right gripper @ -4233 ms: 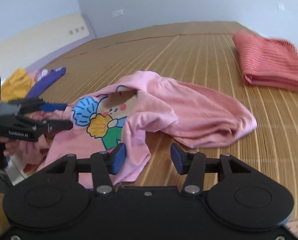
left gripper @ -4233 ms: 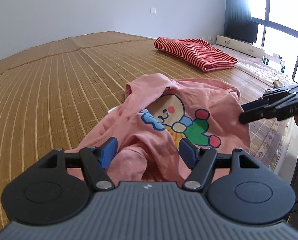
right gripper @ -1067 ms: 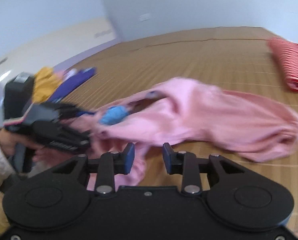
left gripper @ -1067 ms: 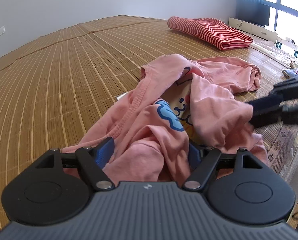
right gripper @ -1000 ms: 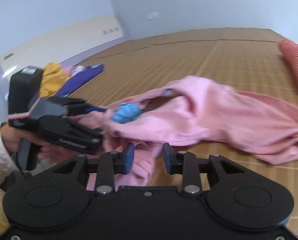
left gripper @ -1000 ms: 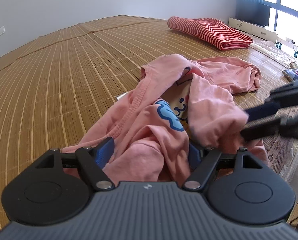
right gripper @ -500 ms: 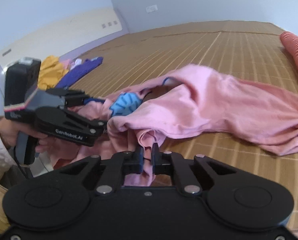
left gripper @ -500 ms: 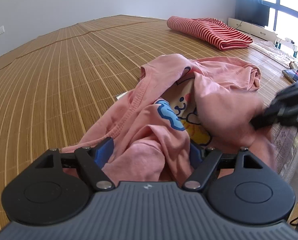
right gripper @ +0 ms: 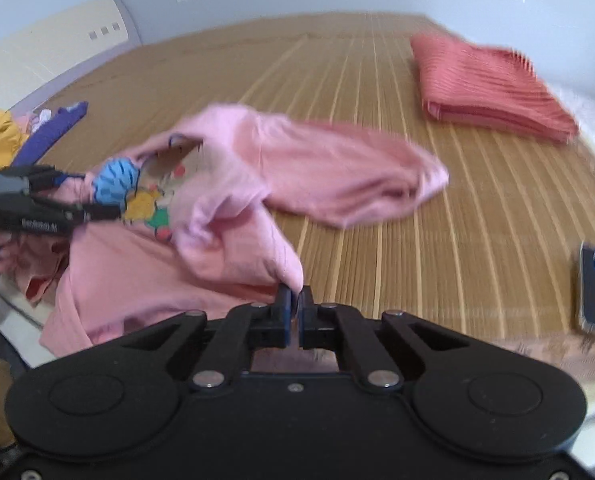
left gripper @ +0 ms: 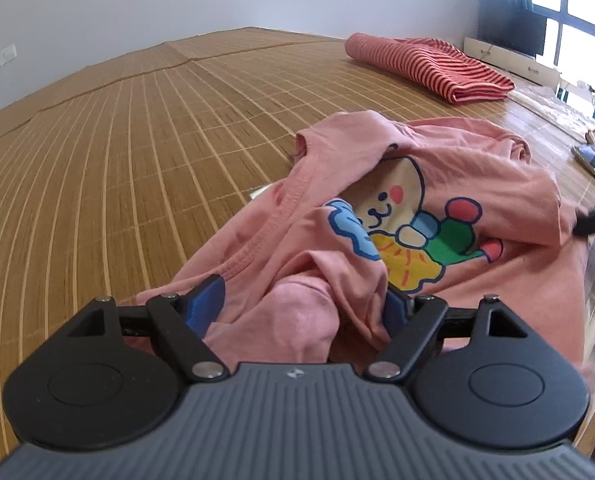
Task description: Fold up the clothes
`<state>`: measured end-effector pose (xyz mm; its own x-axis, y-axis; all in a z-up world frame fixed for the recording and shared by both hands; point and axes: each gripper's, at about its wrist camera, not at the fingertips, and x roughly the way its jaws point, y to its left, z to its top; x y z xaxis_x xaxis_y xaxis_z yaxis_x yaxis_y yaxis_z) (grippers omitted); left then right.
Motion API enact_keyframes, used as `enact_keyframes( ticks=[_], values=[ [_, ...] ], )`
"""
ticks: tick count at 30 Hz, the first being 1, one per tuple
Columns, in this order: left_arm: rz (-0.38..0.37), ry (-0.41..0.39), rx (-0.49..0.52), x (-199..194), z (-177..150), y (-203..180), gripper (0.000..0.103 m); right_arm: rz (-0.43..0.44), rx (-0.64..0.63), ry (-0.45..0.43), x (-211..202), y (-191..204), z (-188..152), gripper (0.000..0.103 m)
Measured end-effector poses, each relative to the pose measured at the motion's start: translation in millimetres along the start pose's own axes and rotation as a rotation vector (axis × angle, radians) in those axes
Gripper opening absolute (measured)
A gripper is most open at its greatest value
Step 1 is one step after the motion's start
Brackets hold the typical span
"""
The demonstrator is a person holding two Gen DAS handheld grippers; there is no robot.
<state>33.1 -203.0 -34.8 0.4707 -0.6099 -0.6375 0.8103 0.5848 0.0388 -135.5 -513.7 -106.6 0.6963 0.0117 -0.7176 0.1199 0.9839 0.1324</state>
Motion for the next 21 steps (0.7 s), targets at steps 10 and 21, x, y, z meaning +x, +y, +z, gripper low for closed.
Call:
enact_keyframes(
  ticks=[10, 21],
  values=[
    [0.008, 0.017, -0.009, 12, 13, 10, 0.084, -0.071, 0.050, 0.038, 7, 2, -1, 0.005],
    [0.042, 0.064, 0.163, 39, 54, 21, 0.083, 0.180, -0.056, 0.115, 2, 31, -6, 0.006]
  ],
)
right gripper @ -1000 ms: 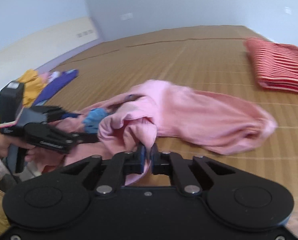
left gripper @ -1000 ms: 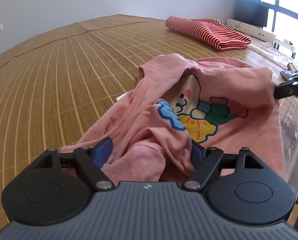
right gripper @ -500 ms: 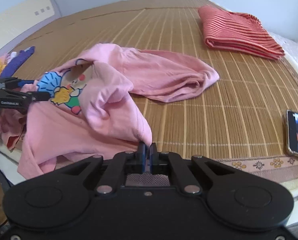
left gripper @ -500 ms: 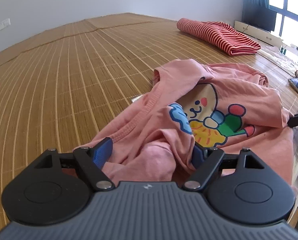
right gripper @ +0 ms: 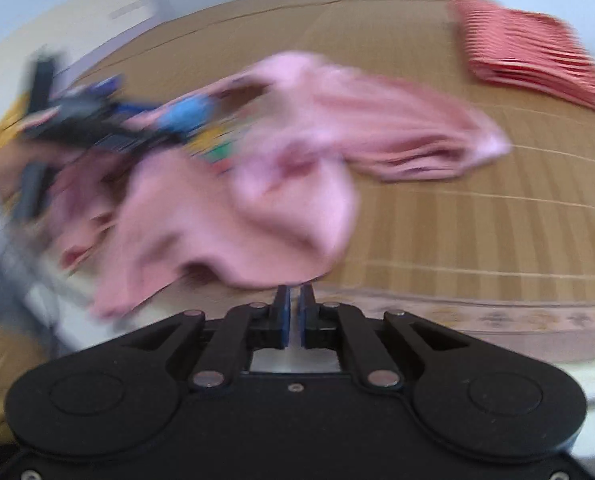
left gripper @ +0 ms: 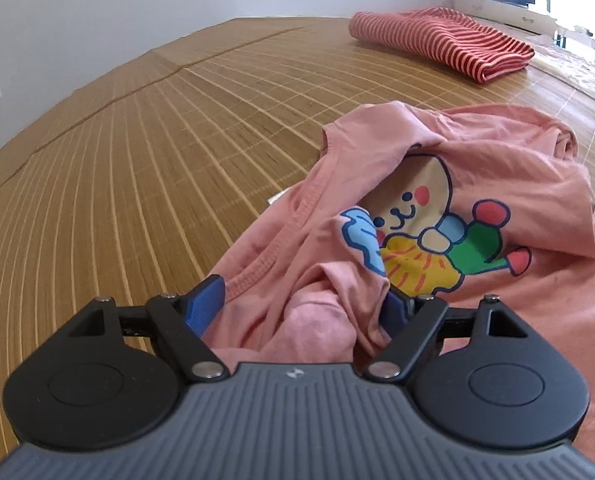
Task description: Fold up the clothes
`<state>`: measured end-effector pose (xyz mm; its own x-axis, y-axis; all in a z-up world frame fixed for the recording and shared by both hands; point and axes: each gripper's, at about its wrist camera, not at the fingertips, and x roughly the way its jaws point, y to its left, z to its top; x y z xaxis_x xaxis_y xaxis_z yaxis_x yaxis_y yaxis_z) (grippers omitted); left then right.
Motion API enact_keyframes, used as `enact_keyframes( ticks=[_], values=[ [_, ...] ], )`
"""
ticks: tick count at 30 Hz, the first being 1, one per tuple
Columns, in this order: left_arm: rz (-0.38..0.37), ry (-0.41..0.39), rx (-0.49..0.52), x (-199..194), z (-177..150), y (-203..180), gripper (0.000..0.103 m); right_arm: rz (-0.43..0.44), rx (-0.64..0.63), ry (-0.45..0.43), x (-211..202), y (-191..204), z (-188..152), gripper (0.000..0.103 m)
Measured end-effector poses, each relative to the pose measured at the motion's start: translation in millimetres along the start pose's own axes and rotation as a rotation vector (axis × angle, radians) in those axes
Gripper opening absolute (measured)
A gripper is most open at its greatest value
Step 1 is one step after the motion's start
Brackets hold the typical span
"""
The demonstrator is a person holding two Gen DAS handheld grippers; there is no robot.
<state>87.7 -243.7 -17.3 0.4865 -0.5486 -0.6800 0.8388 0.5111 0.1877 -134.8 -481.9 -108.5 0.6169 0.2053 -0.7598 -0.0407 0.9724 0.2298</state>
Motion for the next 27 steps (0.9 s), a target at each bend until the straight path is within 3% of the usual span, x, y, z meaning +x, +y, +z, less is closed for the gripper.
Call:
enact_keyframes(
  ticks=[3, 5, 9, 11, 16, 21, 24, 27],
  values=[
    [-0.027, -0.033, -0.012, -2, 4, 7, 0.083, 0.086, -0.102, 0.010, -6, 13, 10, 0.015],
    [-0.040, -0.064, -0.025, -7, 1, 11, 0.083, 0.102, -0.152, -0.015, -19, 14, 26, 0.033],
    [-0.084, -0.067, -0.092, -17, -3, 16, 0.083, 0.106, -0.191, -0.108, -46, -3, 72, 0.054],
    [-0.106, -0.072, -0.120, -22, -3, 17, 0.083, 0.050, -0.210, -0.139, -39, -18, 96, 0.070],
    [-0.132, -0.075, -0.156, -28, -4, 15, 0.083, -0.200, -0.203, -0.086, 33, -73, 140, 0.059],
    [-0.117, -0.043, -0.150, -19, -9, 12, 0.083, -0.164, -0.127, -0.146, 72, -104, 148, 0.057],
    [-0.074, -0.036, -0.136, -13, -14, 8, 0.083, -0.115, -0.081, -0.156, 78, -115, 144, 0.050],
    [-0.071, -0.033, -0.132, -9, -15, 6, 0.083, -0.131, -0.130, -0.175, 75, -115, 138, 0.040]
  ],
)
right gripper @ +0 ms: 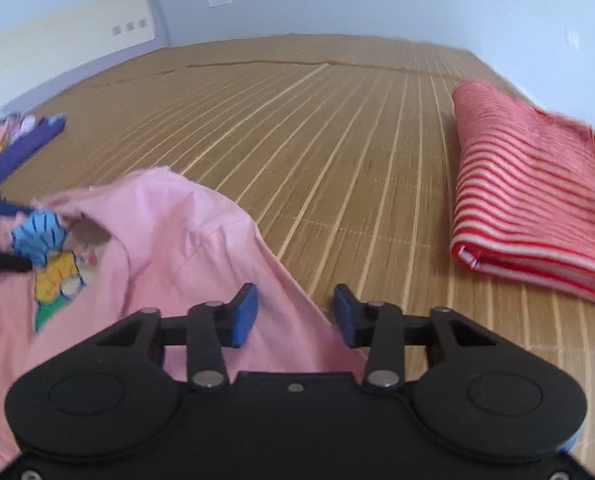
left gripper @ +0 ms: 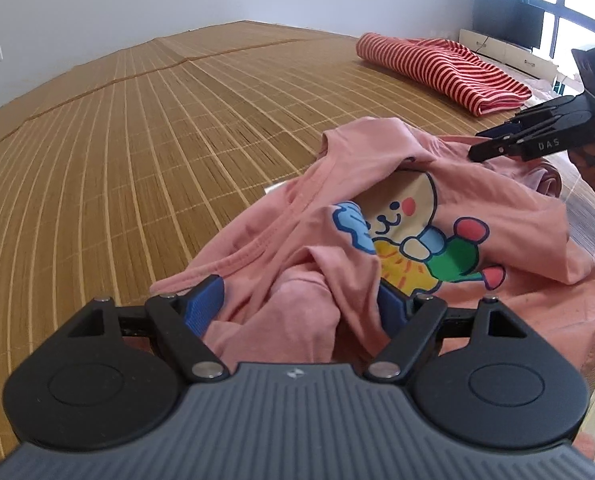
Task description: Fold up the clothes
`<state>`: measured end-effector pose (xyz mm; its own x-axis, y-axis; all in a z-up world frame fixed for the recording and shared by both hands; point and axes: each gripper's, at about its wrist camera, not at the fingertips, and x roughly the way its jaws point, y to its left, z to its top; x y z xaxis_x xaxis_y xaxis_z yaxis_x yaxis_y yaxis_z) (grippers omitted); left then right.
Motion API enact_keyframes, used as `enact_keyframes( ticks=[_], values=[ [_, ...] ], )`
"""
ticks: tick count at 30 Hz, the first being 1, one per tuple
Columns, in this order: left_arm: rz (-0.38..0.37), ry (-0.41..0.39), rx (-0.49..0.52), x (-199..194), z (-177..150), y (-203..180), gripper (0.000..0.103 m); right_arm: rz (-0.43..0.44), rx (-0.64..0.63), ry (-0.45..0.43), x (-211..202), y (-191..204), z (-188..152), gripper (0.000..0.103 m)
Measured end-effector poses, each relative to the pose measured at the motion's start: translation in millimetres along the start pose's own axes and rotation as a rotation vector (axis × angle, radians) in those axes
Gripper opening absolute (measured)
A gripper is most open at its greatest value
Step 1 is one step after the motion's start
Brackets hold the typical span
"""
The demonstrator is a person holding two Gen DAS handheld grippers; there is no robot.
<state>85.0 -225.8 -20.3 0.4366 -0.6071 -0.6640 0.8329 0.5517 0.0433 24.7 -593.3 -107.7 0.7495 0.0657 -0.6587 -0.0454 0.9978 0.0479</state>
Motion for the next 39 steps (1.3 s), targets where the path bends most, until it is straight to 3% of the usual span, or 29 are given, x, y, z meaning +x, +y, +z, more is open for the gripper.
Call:
enact_keyframes(
  ticks=[3, 8, 15, 22, 29, 33, 39],
  values=[
    [0.005, -0.004, 0.010, 2, -1, -1, 0.083, 0.002, 0.029, -0.013, -1, -2, -1, 0.011],
    [0.015, -0.004, 0.017, 3, -3, -1, 0.083, -0.095, 0.046, -0.056, -3, -4, -3, 0.004],
    [0.027, -0.023, 0.007, -4, 0, 4, 0.083, -0.280, 0.082, -0.073, -8, -21, -4, 0.004],
    [0.018, -0.004, -0.006, -4, 0, 8, 0.083, -0.312, 0.099, -0.082, -6, -21, -7, 0.004],
    [0.027, -0.016, 0.022, -9, 0, 1, 0.083, -0.311, 0.099, -0.073, -8, -21, -5, 0.016],
    [0.020, -0.022, 0.013, -13, 1, 0, 0.083, -0.308, 0.123, -0.112, -24, -19, -4, 0.024],
    [-0.016, -0.034, 0.006, -18, 2, -5, 0.083, -0.155, 0.094, -0.188, -55, 11, -2, 0.033]
  ],
)
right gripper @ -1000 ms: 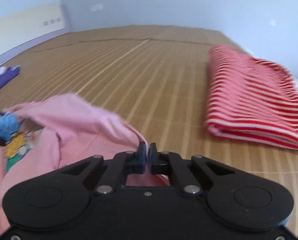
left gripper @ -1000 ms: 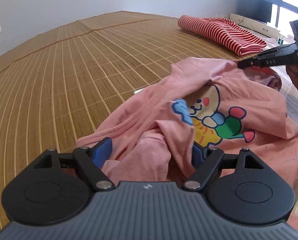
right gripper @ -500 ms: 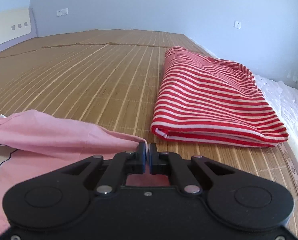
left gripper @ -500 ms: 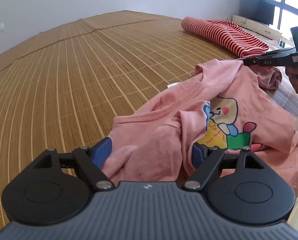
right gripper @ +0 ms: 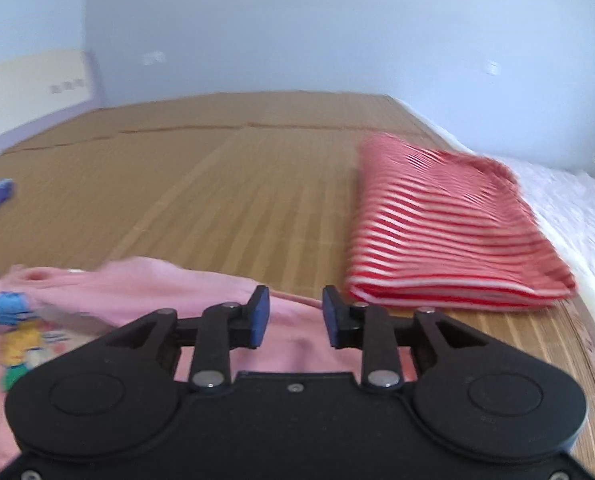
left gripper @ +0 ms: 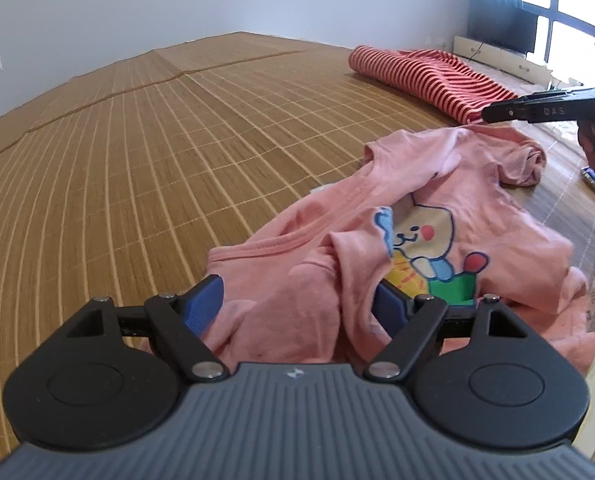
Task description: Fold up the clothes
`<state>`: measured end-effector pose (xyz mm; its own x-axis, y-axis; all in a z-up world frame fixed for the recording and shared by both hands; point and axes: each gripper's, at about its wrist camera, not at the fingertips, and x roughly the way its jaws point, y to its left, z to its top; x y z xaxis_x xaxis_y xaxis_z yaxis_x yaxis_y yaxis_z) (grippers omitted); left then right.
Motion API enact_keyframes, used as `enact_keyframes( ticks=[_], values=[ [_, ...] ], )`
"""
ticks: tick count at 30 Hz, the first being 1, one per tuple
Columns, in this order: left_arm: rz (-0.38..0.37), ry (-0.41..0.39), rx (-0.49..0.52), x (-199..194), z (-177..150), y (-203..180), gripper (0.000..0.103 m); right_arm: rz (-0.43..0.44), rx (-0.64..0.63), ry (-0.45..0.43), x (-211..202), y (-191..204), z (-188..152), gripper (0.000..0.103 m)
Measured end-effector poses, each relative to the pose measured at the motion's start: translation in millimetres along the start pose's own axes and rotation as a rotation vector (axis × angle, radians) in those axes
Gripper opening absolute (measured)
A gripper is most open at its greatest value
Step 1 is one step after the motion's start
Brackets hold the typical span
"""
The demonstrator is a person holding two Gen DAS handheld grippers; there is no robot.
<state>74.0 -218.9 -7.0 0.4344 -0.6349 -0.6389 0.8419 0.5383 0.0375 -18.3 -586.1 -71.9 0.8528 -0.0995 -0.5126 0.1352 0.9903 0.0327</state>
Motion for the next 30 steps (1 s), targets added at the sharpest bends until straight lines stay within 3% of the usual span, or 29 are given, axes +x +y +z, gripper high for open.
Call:
enact_keyframes(
  ticks=[4, 8, 22, 30],
  values=[
    [-0.024, 0.002, -0.008, 2, -2, -3, 0.083, 0.232, 0.002, 0.021, -5, 24, -5, 0.033],
    [-0.022, 0.017, 0.011, 6, -3, -6, 0.083, 0.341, -0.050, 0.112, 7, 47, -16, 0.033],
    [-0.031, 0.066, 0.083, 14, -8, -15, 0.083, 0.340, -0.174, 0.224, 25, 63, -31, 0.036],
    [-0.078, 0.116, 0.141, 11, -15, -28, 0.085, 0.400, -0.265, 0.282, 18, 64, -33, 0.041]
  ],
)
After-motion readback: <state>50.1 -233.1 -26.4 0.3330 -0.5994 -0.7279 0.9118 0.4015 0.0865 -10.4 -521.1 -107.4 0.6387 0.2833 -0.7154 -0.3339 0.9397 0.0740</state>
